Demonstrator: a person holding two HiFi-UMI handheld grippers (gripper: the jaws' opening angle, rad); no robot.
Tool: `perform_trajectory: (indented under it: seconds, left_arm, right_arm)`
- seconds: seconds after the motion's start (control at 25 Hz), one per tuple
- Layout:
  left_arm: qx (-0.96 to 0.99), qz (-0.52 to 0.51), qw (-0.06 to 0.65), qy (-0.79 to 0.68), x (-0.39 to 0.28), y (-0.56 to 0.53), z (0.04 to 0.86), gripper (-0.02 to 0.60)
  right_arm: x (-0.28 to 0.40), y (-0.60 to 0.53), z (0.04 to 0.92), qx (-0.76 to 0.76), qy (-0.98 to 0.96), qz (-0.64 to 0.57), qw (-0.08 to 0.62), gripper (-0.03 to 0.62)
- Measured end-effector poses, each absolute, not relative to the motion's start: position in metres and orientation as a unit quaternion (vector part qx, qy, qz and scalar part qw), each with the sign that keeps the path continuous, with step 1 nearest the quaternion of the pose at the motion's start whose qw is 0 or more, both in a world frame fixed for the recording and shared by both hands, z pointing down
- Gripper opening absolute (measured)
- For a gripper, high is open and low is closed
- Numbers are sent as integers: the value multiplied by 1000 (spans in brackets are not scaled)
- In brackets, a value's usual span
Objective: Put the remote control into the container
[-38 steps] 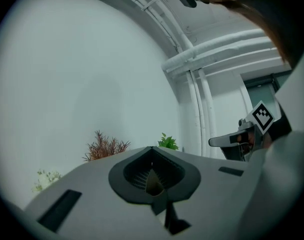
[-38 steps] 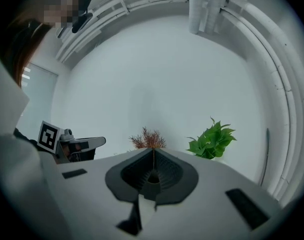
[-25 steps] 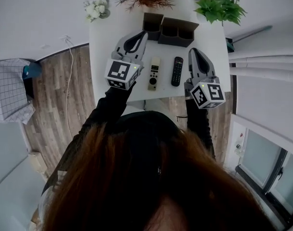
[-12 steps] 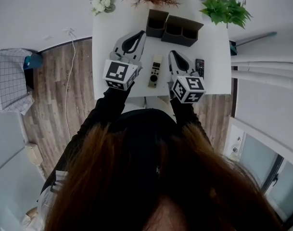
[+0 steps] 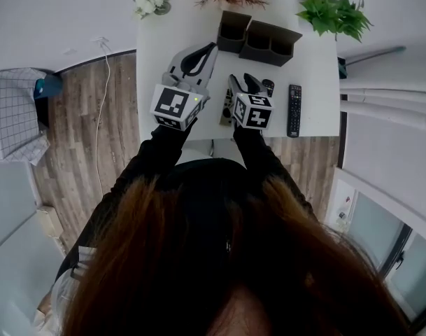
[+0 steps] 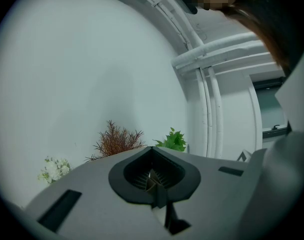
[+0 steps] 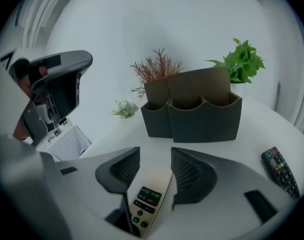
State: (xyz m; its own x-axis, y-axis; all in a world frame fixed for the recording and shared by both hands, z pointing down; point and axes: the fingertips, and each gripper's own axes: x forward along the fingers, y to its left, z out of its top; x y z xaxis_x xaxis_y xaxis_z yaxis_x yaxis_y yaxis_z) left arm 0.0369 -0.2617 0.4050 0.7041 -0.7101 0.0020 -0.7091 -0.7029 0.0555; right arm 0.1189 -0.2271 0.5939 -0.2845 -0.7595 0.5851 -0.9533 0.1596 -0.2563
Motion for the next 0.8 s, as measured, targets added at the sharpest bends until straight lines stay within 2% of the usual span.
perform_trajectory:
  seconds: [0.04, 0.12, 0.44, 0.8]
  left_arm:
    - [923, -10, 27, -383, 36, -262, 406, 9]
    - [924, -9, 29, -381, 34, -262, 407, 9]
    - [929, 1, 33, -367, 32, -264, 416, 9]
    - [928, 3, 35, -370, 19, -268, 421, 9]
  right_arm:
    - [118, -226, 600, 579, -738, 303, 169, 194]
    - [114, -223, 613, 580, -728, 314, 187, 216]
    - [110, -227, 645, 578, -707, 314, 261, 222]
    - [79, -235, 648, 524, -746, 245, 331, 222]
